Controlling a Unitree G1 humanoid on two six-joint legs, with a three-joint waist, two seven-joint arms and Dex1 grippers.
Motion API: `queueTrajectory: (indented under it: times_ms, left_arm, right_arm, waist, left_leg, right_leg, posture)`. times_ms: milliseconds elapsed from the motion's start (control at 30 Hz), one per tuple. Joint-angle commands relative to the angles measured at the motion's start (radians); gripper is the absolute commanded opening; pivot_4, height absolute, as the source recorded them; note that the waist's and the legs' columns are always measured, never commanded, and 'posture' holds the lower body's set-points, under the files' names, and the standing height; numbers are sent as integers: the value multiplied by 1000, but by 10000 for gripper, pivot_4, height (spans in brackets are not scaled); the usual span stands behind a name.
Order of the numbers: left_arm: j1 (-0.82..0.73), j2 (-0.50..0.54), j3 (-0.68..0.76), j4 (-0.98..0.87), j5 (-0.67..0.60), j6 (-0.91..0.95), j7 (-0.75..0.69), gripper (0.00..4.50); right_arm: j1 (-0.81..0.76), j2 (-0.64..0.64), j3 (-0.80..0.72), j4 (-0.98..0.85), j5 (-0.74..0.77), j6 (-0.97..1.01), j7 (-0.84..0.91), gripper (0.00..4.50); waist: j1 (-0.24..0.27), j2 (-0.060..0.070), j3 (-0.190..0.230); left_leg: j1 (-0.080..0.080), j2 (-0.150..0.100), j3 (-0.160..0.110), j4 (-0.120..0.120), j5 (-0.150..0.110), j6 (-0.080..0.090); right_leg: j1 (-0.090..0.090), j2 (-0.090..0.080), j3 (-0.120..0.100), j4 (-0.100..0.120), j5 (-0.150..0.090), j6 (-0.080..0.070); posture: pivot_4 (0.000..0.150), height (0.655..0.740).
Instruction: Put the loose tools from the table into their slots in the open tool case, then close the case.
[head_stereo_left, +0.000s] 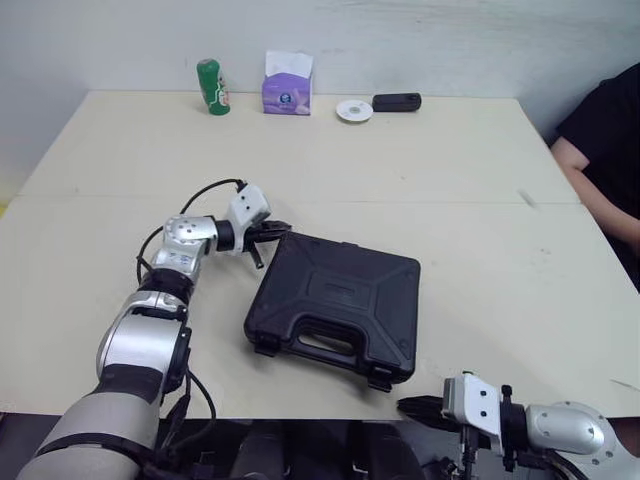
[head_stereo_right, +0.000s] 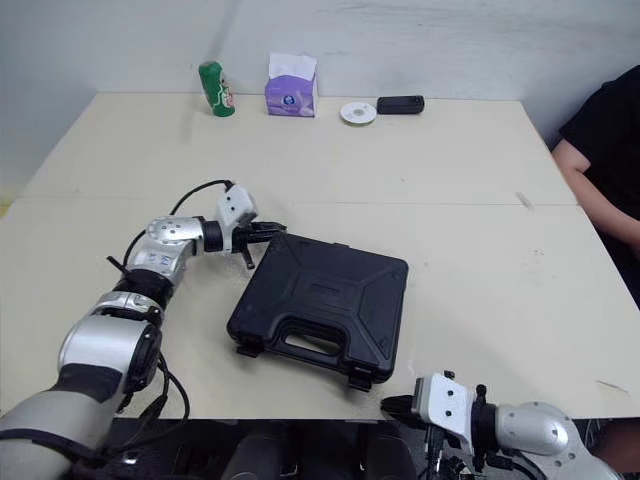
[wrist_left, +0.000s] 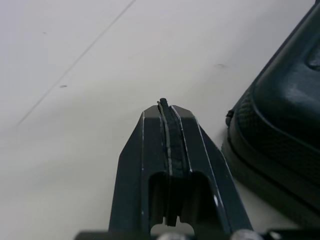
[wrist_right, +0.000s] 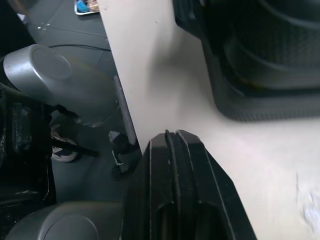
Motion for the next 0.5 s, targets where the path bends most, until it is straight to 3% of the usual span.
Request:
queueTrajectory:
  times_ms: [33, 500]
  left_arm:
    - [-33, -6, 19, 29, 5, -52, -20, 0]
    - [80, 45, 65, -48, -33, -122, -194, 0]
  right_arm:
    - [-31, 38, 7, 21, -18, 3, -28, 639]
    - [-148, 123, -64, 163, -40, -61, -70, 639]
  waist:
    - [-2, 0, 0]
    - [-18, -2, 0]
  left_leg:
    - [0, 0, 0, 0, 0, 0]
    - [1, 0, 0, 1, 0, 0]
  right_leg:
    - [0, 0, 0, 0, 0, 0]
    - [1, -1, 0, 1, 0, 0]
  posture:
    - [1500, 7400]
    - [1500, 7400]
